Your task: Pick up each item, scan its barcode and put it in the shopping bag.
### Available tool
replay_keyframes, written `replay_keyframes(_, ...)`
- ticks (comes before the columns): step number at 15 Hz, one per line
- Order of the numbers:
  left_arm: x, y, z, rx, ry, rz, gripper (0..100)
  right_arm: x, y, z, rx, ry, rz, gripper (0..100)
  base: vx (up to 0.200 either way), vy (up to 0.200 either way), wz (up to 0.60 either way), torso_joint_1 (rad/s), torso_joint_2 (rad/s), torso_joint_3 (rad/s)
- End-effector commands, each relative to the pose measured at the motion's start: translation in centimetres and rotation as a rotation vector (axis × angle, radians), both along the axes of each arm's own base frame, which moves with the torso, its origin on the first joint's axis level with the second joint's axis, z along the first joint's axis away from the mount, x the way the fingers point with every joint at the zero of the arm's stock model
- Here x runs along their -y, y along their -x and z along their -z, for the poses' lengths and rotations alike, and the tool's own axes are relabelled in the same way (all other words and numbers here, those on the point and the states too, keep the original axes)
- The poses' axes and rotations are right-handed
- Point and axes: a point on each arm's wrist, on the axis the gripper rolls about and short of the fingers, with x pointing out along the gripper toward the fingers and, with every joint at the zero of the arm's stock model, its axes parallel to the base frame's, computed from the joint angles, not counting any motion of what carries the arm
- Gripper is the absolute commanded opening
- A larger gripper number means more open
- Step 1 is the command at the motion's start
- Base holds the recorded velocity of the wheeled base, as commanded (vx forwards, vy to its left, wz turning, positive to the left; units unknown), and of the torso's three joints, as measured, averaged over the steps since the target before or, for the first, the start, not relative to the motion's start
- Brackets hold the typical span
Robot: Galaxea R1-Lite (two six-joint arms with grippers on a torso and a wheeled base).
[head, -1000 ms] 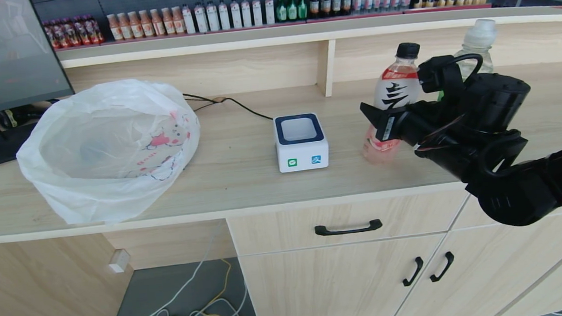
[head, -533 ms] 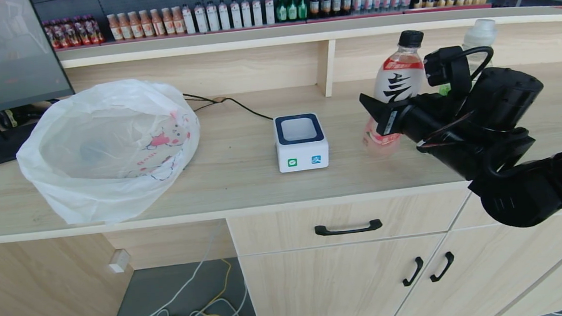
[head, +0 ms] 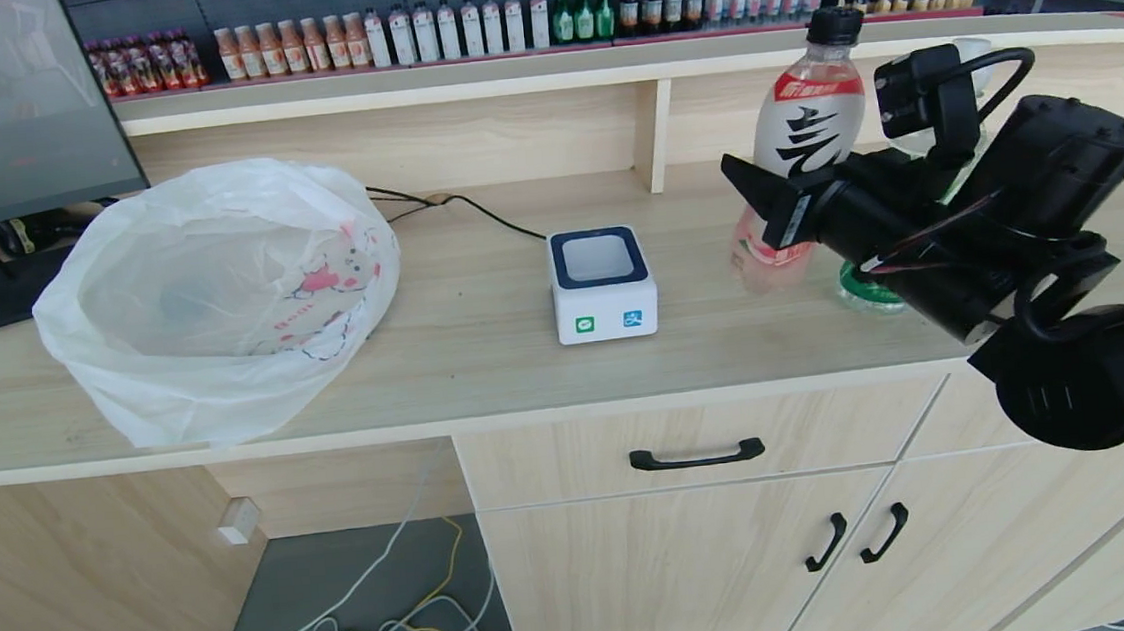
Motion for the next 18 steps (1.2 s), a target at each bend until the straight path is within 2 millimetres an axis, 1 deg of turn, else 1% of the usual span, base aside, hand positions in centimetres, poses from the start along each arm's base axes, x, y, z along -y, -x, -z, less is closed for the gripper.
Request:
replay_keyframes(1,0.0,0.0,0.0,0.0,0.0,-0.001,100,0.2,1.6,-1.8,0.047,-0.016,-0.023,0,0.0,0.0,0.0,0.0,0.0,0.0)
replay_keyframes(2,0.0,0.0,0.0,0.0,0.0,-0.001,100,0.3,1.9,-1.9,0.05,-0.016,-0.026,0,0.0,0.0,0.0,0.0,0.0,0.0)
replay_keyframes(7,0.0,0.0,0.0,0.0,0.0,-0.001,100,0.3,3.5,-1.3,0.024,-0.005,-0.046,0,0.0,0.0,0.0,0.0,0.0,0.0)
replay_keyframes(9,0.0,0.0,0.0,0.0,0.0,-0.001,100,0.0,4.3,-1.1,0.014,-0.001,-0.066,0,0.0,0.0,0.0,0.0,0.0,0.0)
replay_keyframes(13,0.0,0.0,0.0,0.0,0.0,-0.001,100,-2.1,7.3,-0.8,0.003,0.01,-0.166,0,0.0,0.0,0.0,0.0,0.0,0.0)
replay_keyframes(16,0.0,0.0,0.0,0.0,0.0,0.001,100,-3.5,9.2,0.0,0.007,0.076,-0.225,0,0.0,0.0,0.0,0.0,0.0,0.0)
replay_keyframes(18,0.0,0.0,0.0,0.0,0.0,0.001,100,-4.3,10.8,-0.4,0.049,0.115,-0.248,0,0.0,0.0,0.0,0.0,0.0,0.0)
